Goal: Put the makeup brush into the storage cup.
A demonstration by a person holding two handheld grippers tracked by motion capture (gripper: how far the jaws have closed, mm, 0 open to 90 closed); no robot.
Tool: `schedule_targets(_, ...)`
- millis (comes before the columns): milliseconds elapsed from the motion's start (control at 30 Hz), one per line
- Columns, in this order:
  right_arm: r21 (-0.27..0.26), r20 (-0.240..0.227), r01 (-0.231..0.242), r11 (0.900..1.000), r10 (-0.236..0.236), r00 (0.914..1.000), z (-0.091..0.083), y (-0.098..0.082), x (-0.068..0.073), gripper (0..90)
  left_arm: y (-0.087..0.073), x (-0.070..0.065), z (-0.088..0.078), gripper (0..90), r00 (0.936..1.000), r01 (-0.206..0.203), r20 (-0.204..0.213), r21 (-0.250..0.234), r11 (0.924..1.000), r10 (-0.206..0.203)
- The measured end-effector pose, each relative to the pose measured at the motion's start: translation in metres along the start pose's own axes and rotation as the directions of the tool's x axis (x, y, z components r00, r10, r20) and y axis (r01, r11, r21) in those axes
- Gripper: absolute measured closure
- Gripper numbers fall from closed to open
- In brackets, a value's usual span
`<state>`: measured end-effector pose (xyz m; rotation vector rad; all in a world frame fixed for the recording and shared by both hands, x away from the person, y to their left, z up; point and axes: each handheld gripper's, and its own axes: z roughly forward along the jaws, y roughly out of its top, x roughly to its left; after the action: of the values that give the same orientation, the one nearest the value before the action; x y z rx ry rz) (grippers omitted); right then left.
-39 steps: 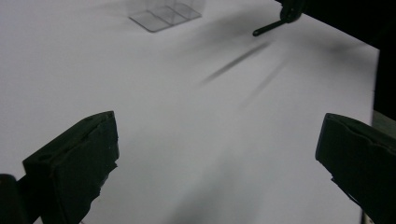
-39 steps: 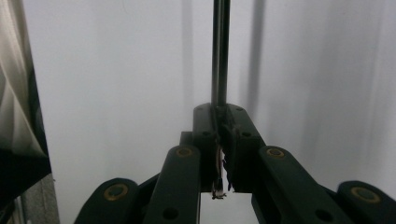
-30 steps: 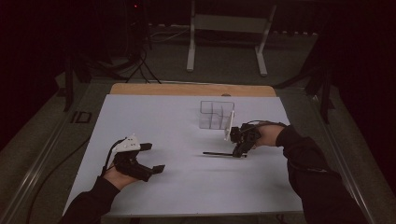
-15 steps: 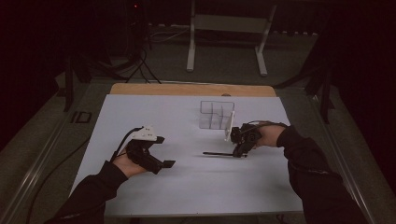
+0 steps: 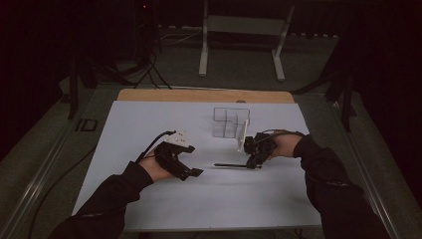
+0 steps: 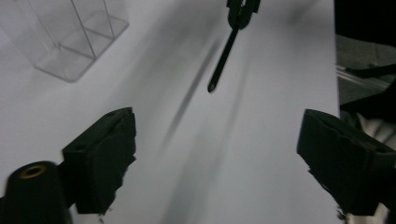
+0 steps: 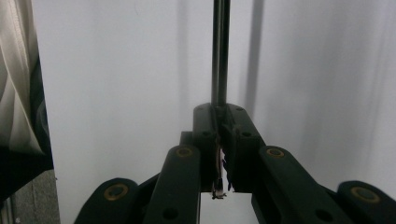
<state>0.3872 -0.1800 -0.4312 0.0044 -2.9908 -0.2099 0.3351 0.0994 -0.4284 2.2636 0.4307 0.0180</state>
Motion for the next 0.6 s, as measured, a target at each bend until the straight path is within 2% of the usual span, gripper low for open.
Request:
schedule_targets(133,-0.007,0.001,0.011,1.0,-0.011,0.9999,0.0,0.002,0.001,84.1,0.006,0.0,0.008,20.3,0.9998,-0.013,0.014,0.009,0.9999,0.012)
schedule_targets(267,-0.008,0.002,0.008,1.0,-0.008,1.0,0.0,0.003,0.001,84.1,0.012,0.001,0.021,22.3,0.9996,-0.005,0.027,0.023,0.9997,0.004)
schedule_targets(367,-0.018,0.004,0.013,1.0,-0.012,0.9999,-0.001,0.004,0.001,84.1,0.015,0.002,0.029,27.7,0.9995,-0.006,0.033,0.037,0.9993,0.005)
schedule_targets(500,-0.024,0.007,0.021,0.999,-0.021,0.9997,-0.002,0.007,0.002,84.1,0.017,0.001,0.038,34.7,0.9998,-0.015,0.014,0.047,0.9988,0.015)
schedule_targets(600,-0.023,0.006,0.023,0.999,-0.023,0.9997,-0.002,0.008,0.002,84.1,0.019,0.001,0.046,39.7,0.9989,-0.046,0.009,0.073,0.9962,0.046)
